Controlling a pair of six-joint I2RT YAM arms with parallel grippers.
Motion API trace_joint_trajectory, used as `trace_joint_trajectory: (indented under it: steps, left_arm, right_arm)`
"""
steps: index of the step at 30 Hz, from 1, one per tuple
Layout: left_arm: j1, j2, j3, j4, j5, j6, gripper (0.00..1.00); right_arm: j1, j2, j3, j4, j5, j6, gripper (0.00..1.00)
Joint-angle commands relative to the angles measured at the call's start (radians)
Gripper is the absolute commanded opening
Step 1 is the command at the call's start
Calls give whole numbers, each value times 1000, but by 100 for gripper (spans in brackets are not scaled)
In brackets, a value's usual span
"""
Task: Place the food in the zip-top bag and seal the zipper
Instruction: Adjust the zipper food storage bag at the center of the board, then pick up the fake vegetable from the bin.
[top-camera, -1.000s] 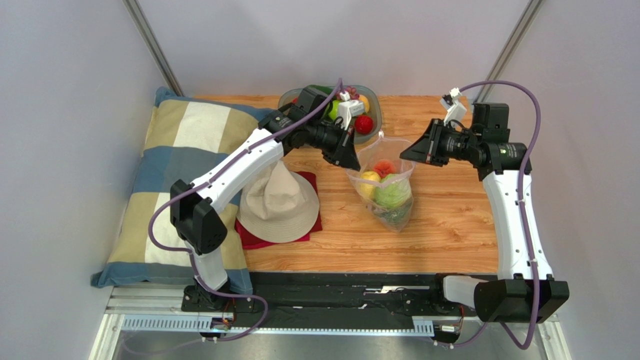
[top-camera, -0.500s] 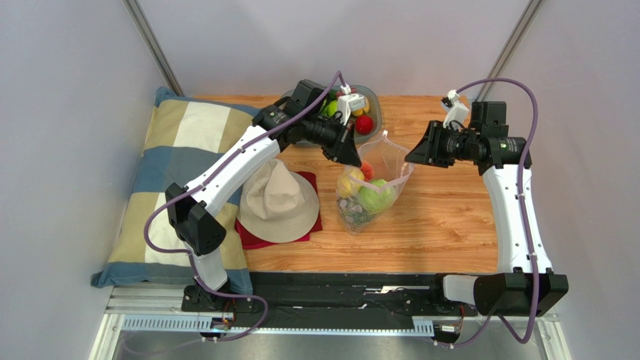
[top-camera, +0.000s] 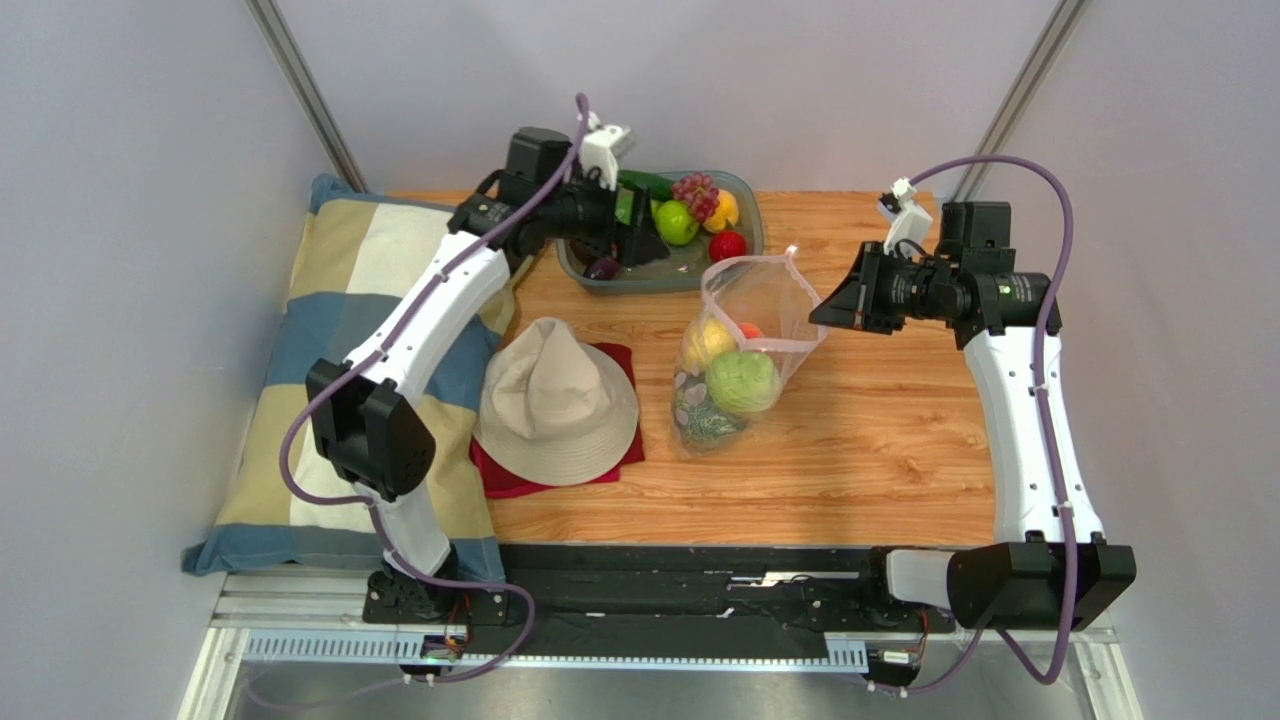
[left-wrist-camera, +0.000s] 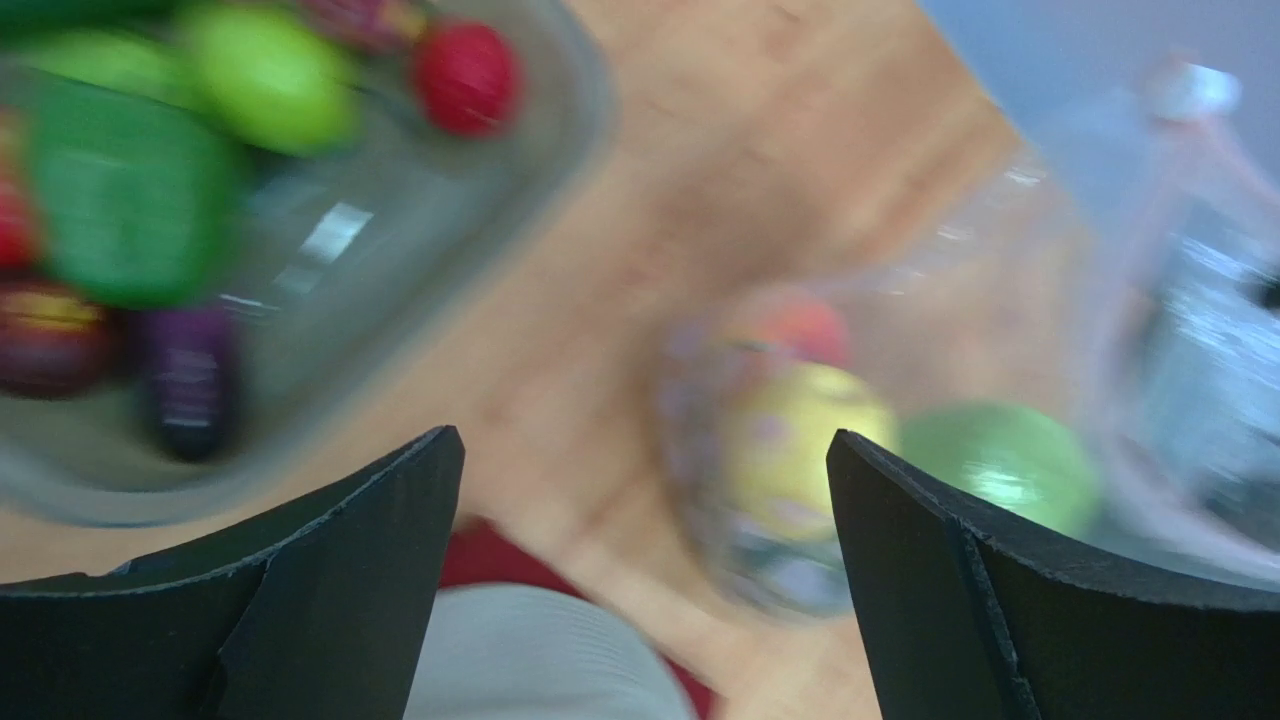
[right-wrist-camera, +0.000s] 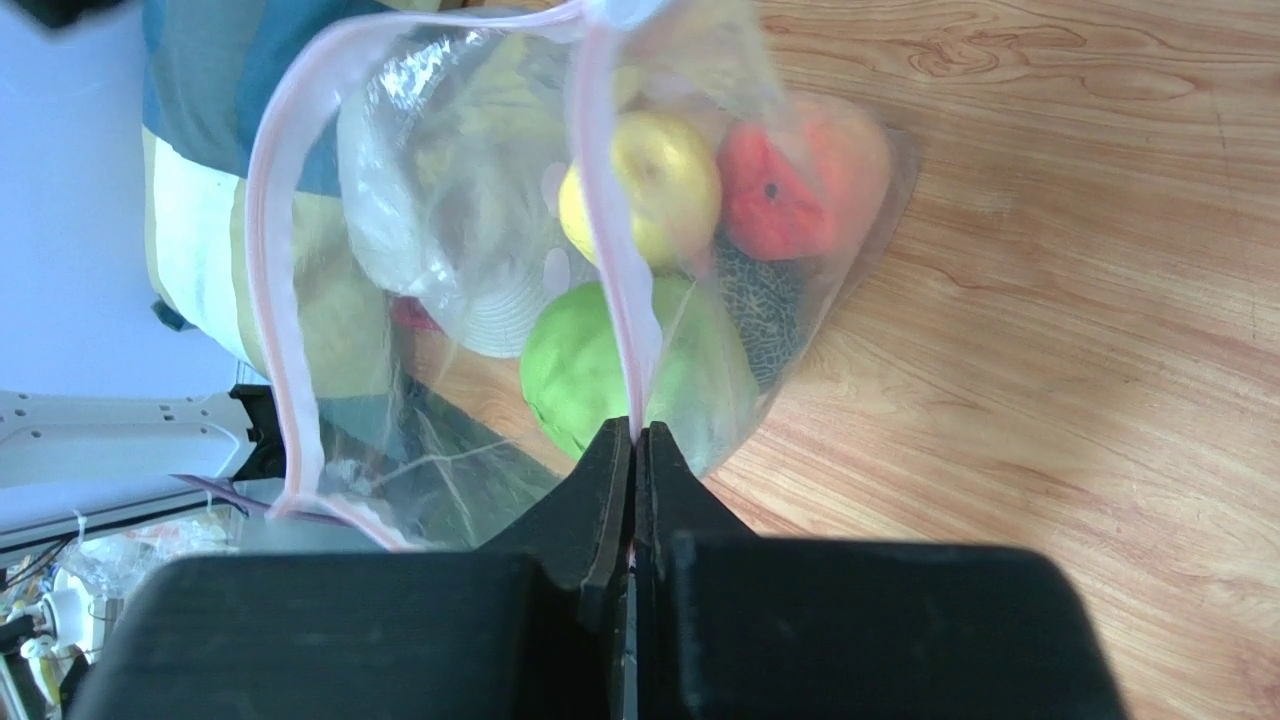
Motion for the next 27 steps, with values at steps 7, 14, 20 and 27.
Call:
trace_joint_trajectory:
  steps: [7, 14, 20, 27]
  left_arm:
    - [74, 354, 290, 144, -439, 466, 98]
    - [93, 521, 376, 195, -467, 544, 98]
    - [94, 607, 396, 233, -502, 584, 98]
    - [96, 646, 418, 239, -413, 555, 93]
  right_arm:
    - [-2, -5, 3, 85, -31, 39, 0]
    - [-2, 3, 20, 92, -32, 41, 0]
    - [-2, 6, 26, 91, -32, 44, 0]
    - [-4, 17, 37, 83, -32, 39, 0]
